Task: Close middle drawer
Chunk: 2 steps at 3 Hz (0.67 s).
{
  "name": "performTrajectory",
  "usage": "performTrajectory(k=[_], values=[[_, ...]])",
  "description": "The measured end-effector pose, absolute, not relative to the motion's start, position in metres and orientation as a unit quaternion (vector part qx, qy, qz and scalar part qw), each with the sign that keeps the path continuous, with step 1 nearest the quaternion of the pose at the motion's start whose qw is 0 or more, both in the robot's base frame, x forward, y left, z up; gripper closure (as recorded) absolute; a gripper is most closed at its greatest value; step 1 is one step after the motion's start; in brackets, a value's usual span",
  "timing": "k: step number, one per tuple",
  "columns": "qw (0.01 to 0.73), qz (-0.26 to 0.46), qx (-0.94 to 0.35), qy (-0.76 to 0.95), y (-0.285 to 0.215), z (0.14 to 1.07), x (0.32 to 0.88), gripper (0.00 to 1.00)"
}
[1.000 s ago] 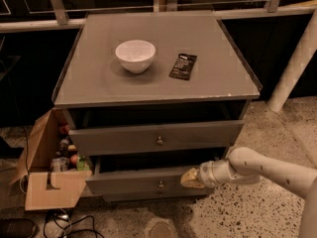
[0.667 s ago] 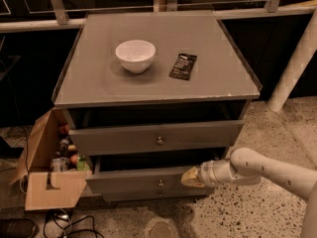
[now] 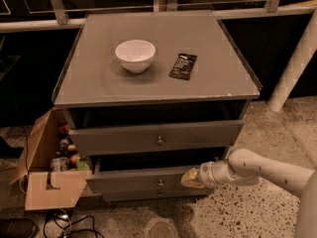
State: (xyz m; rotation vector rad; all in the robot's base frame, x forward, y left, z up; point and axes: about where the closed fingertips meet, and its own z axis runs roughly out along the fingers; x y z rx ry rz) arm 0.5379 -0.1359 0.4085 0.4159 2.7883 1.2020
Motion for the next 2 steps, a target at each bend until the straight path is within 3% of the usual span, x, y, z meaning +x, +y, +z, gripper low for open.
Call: performTrajectory(k=[2], values=[[0.056,0.377,0.157,0.911,-0.150,0.404,0.558,1.00]])
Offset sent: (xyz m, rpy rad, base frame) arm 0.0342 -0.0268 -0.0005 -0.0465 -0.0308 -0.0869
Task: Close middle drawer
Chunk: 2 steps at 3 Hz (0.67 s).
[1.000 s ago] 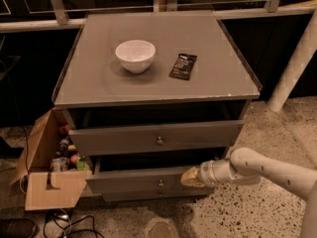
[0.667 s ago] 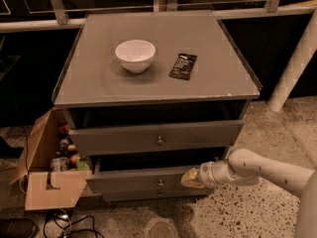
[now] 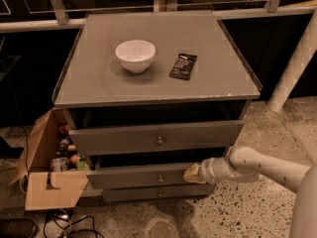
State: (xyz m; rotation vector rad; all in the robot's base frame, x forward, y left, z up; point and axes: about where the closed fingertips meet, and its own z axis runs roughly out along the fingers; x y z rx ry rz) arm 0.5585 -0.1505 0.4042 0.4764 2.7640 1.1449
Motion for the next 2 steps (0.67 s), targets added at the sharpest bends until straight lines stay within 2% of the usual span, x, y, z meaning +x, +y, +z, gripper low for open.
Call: performTrajectory(k=[2], values=[[0.066,0.383,0.167,0.906,-0.1492,0.4045,0.5664,1.00]])
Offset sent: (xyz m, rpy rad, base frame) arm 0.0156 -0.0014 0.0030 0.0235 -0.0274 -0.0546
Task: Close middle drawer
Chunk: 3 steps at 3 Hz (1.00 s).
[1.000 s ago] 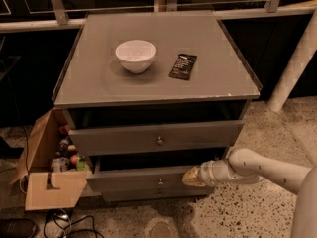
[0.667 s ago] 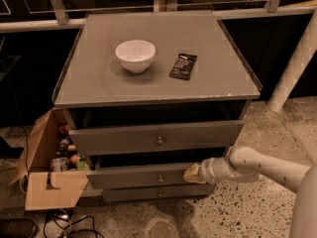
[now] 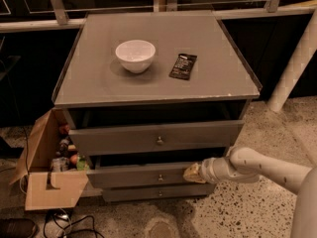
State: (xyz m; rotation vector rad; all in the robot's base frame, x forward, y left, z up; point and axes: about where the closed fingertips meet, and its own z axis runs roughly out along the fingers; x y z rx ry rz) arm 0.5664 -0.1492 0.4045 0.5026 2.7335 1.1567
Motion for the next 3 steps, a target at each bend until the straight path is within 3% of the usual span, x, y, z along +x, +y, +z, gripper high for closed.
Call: performTrajectory(k=[3], values=[[0.079,0.417,0.135,0.895,-0.117,0.412,0.584,1.00]])
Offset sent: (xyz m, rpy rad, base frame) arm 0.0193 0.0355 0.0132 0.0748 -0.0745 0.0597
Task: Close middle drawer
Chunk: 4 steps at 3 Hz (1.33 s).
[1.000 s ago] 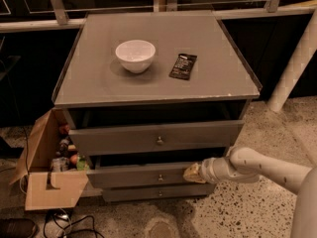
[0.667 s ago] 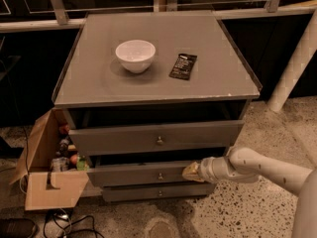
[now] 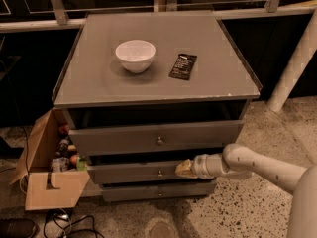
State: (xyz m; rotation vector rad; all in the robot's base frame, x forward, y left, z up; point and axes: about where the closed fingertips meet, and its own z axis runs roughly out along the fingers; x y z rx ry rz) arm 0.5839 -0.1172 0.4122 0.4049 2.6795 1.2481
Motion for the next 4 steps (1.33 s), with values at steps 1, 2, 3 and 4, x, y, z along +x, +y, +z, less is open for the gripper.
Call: performTrajectory(k=[1,2,3,4], values=[[0.083,0.422,0.131,0.893,-0.112,0.414,0.588,1.00],[0.093,0.428,0.144,0.888,-0.108,0.410,0.595,1.00],[0.093,0.428,0.144,0.888,-0.108,0.410,0.595,1.00],[0.076,0.423,0.150,0.891,-0.119,0.415,0.584,1.00]])
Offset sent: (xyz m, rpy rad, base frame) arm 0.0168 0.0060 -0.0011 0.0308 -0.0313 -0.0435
